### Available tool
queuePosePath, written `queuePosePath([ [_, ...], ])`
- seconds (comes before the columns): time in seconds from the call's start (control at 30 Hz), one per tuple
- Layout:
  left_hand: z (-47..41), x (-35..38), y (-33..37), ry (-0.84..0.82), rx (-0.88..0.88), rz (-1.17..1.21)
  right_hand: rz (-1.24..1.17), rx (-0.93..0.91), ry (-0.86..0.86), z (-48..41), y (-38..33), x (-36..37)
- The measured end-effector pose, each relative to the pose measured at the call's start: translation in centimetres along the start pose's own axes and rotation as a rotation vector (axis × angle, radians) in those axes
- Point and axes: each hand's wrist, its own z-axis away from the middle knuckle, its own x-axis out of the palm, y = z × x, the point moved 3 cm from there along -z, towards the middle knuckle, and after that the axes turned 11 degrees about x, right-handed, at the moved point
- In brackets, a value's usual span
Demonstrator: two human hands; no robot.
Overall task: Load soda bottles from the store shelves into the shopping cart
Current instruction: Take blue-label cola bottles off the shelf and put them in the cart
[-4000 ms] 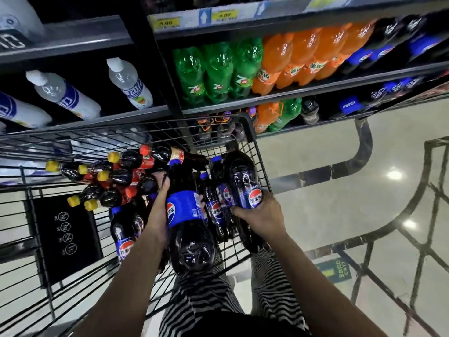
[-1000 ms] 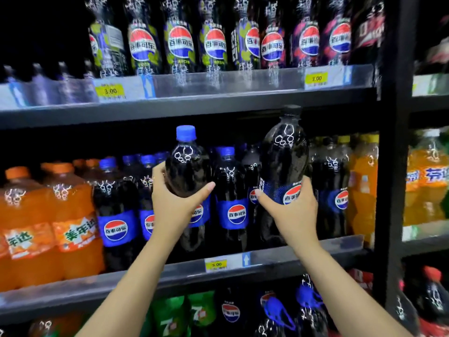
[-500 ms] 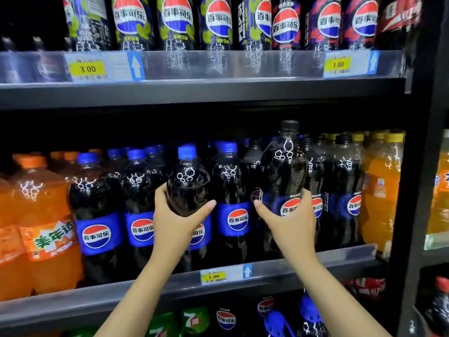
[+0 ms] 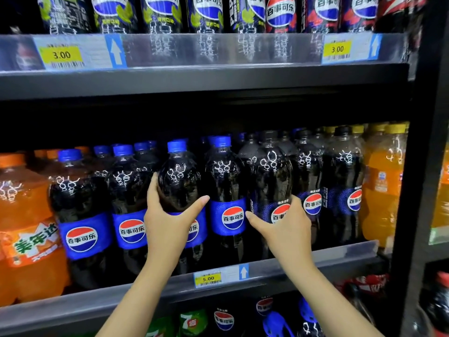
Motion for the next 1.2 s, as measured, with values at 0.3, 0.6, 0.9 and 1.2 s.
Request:
queuePosePath([
  [0.3,0.1,-0.5,1.6,-0.05,-0.004,-0.132,0.073,0.046,-0.093,-0.5,-0.1,-0.2],
  [0.6,-1.5,-3.8,6.7,-0.045,0.196,-0.753,0.219,-0.082,-0.018,-0.7,-1.9,-3.4],
  [0.9,-6.0,-2.1,6.2,-0.692,0.175,-0.601,0.474,-0.372,-0.484,-5.6,-9.4,-3.9],
  [1.2,-7.3,-1.6,5.3,-0.731,0.196,-0.602,0.556,-0.418,-0.45,-6.9,-9.5,-3.3],
])
